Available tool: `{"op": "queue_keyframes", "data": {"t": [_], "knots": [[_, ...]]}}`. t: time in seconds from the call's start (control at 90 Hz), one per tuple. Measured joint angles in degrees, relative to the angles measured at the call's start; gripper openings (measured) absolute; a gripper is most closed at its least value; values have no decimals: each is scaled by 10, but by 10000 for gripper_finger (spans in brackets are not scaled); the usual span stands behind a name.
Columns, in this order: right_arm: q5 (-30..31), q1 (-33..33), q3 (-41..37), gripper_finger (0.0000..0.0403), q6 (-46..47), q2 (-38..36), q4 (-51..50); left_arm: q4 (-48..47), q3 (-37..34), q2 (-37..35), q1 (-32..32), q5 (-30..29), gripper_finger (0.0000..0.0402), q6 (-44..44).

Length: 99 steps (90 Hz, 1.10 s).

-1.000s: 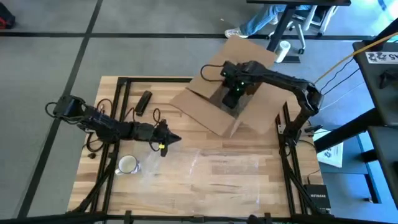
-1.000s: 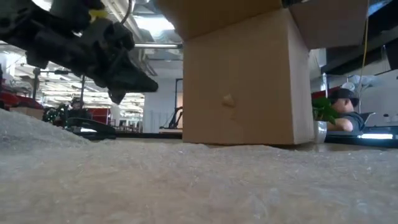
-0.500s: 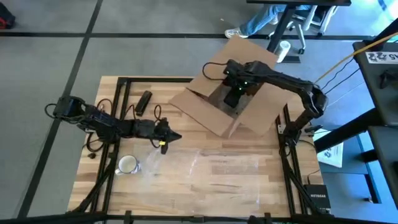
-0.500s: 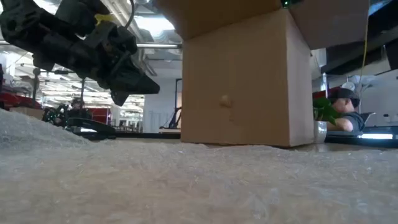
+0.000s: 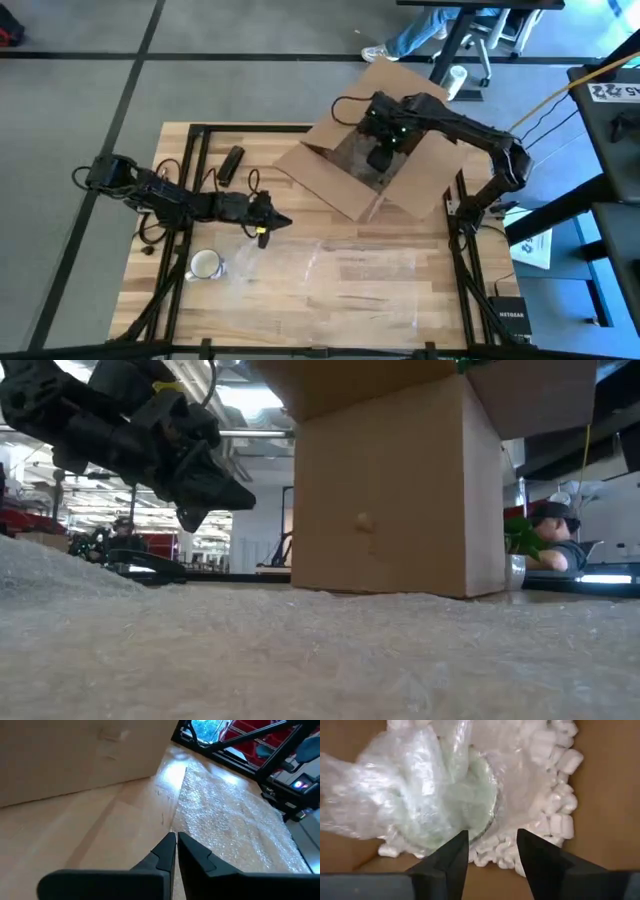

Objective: Wrap mug
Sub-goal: Adjust the cardboard box

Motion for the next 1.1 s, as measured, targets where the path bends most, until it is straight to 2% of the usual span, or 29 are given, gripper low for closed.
{"op": "queue_keyframes", "data": {"t": [0.322,0.467,0.556,0.611,0.744,0.889,1.1], "knots": [[63,0,142,121,25,-24,-78,0,0,0,0,0,0,1],[70,0,192,68,40,-45,-104,0,0,0,0,0,0,5],[70,11,200,20,47,-65,-101,0,0,0,0,0,0,14],[71,25,198,8,51,-78,-102,0,0,0,0,2,0,19],[70,83,195,14,88,-92,-103,0,0,0,0,14,0,21],[82,176,194,2,115,-95,-94,5,0,0,0,14,0,32],[162,324,194,1,172,-102,-77,18,0,-1,0,21,0,31]]}}
